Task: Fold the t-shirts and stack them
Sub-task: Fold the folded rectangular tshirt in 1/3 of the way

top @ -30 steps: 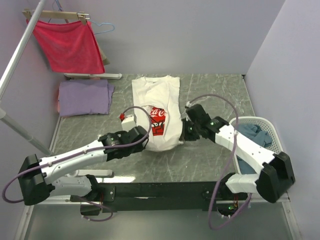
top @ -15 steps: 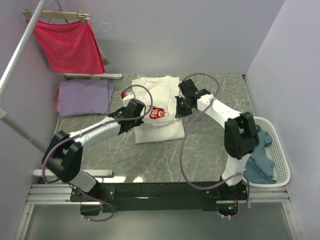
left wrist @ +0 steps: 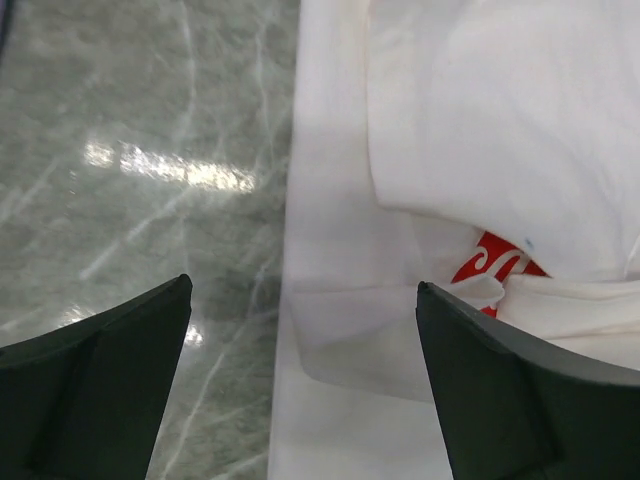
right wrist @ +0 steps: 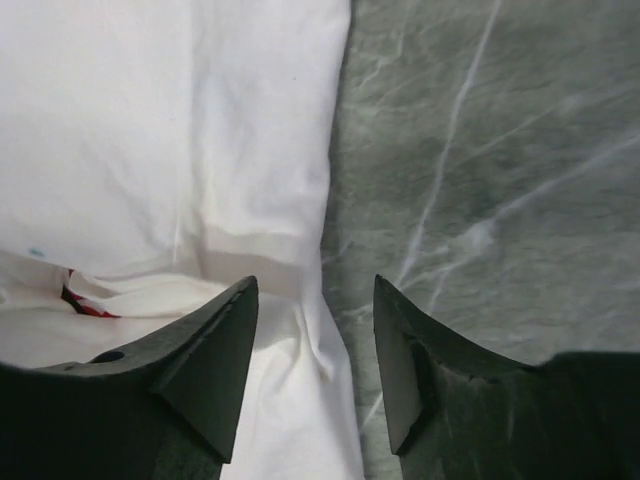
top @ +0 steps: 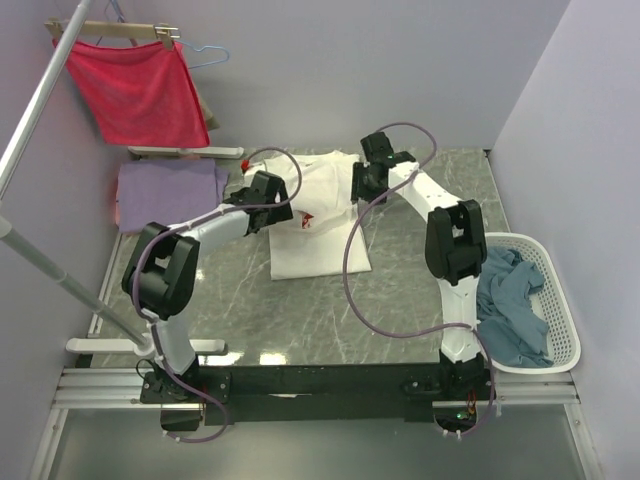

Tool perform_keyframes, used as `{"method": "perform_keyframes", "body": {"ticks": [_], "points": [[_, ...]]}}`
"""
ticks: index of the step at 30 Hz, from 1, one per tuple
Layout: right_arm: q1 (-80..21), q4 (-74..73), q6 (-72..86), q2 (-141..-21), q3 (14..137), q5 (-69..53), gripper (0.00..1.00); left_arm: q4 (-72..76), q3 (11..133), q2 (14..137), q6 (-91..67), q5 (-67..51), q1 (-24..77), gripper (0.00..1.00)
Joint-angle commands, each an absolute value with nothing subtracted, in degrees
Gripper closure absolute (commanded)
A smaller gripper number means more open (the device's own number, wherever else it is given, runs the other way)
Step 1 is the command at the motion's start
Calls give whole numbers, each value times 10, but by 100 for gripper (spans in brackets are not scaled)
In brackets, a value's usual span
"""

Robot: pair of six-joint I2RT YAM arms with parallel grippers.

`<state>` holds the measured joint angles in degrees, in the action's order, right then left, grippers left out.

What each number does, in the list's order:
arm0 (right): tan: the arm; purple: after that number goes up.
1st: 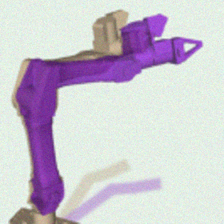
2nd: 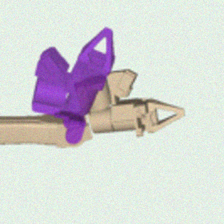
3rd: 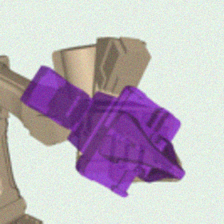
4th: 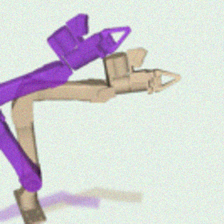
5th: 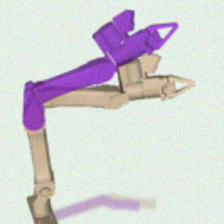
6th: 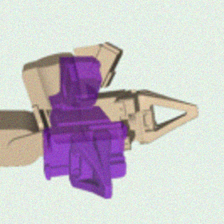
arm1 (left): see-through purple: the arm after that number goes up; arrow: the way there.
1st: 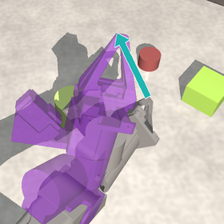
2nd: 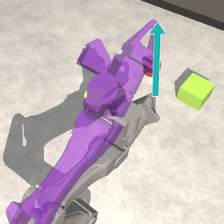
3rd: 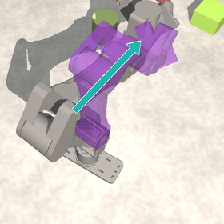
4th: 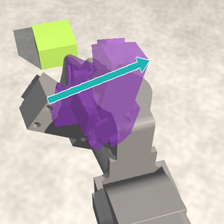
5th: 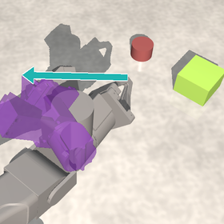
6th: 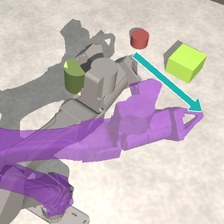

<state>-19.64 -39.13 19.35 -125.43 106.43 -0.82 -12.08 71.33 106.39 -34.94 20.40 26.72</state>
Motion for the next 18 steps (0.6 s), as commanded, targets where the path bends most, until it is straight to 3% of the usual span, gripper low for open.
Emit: {"method": "perform_keyframes", "body": {"ticks": [1,12,18], "points": [[-192,-357,185,-1174,1052,-17,43,-90,717,998,-316,198,258,1],[-215,-340,208,-1150,977,-167,44,-12,630,978,-330,-105,258,1],[-216,-337,211,-1177,980,-185,44,-9,657,1049,-325,-150,258,0]]}}
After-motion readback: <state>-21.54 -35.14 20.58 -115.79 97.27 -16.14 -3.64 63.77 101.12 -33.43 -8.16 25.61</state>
